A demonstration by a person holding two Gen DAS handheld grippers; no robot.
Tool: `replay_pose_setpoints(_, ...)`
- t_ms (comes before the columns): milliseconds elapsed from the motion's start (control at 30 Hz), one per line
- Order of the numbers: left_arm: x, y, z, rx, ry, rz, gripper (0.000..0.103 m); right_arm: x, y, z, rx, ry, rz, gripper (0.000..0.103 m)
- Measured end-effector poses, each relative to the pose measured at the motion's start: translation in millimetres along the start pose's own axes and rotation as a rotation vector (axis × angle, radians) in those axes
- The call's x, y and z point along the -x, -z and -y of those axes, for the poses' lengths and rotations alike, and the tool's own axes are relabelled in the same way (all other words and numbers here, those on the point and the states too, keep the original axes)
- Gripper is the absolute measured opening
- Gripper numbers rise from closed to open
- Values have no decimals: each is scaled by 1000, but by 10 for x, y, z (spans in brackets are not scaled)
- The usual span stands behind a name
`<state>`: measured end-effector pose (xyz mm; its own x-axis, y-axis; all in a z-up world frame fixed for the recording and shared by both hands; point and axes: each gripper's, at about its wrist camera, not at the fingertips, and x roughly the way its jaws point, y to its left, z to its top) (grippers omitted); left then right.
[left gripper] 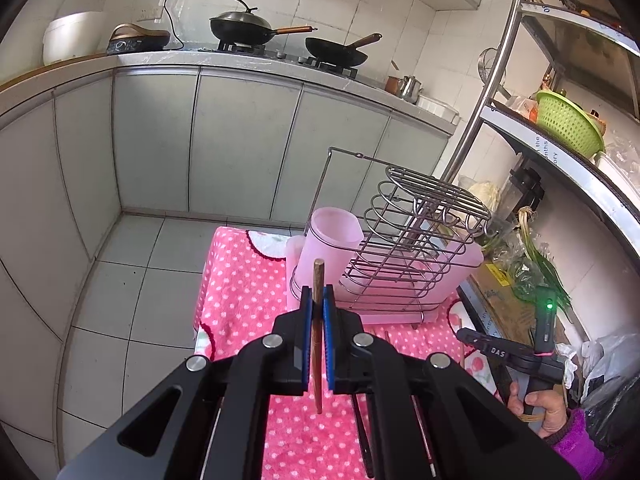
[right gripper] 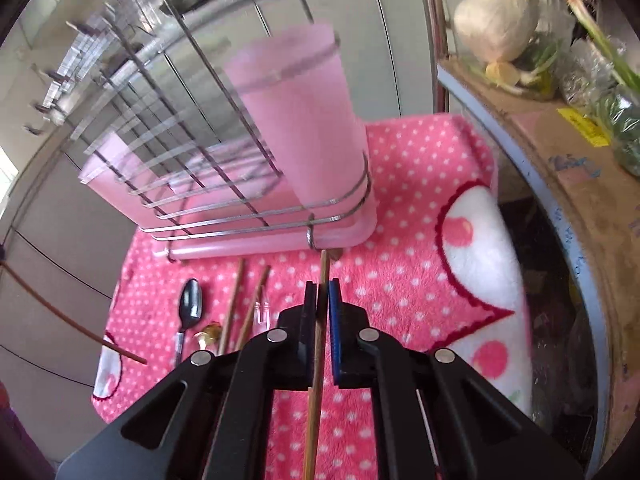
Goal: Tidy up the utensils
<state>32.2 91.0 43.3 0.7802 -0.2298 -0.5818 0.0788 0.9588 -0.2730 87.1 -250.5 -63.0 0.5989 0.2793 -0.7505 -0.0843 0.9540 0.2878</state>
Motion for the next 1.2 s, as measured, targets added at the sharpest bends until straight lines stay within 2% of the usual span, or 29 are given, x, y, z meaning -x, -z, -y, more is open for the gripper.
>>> replay_pose_setpoints(367,116,-51,122,-8,8,43,5,852,-107,-11,27,-15,264,6)
replay_pose_setpoints(733,213,-158,234,-38,2,85,5,1264,-267,-146,92,-17,375,6)
replay_pose_setpoints(1000,286,-348,305,-64,-7,116,5,1533,-593,-241,122,-33,444,6)
replay_pose_setpoints(1200,368,-615,361,-64,2,150,5,1744,-915,-313,128,-54,503,6)
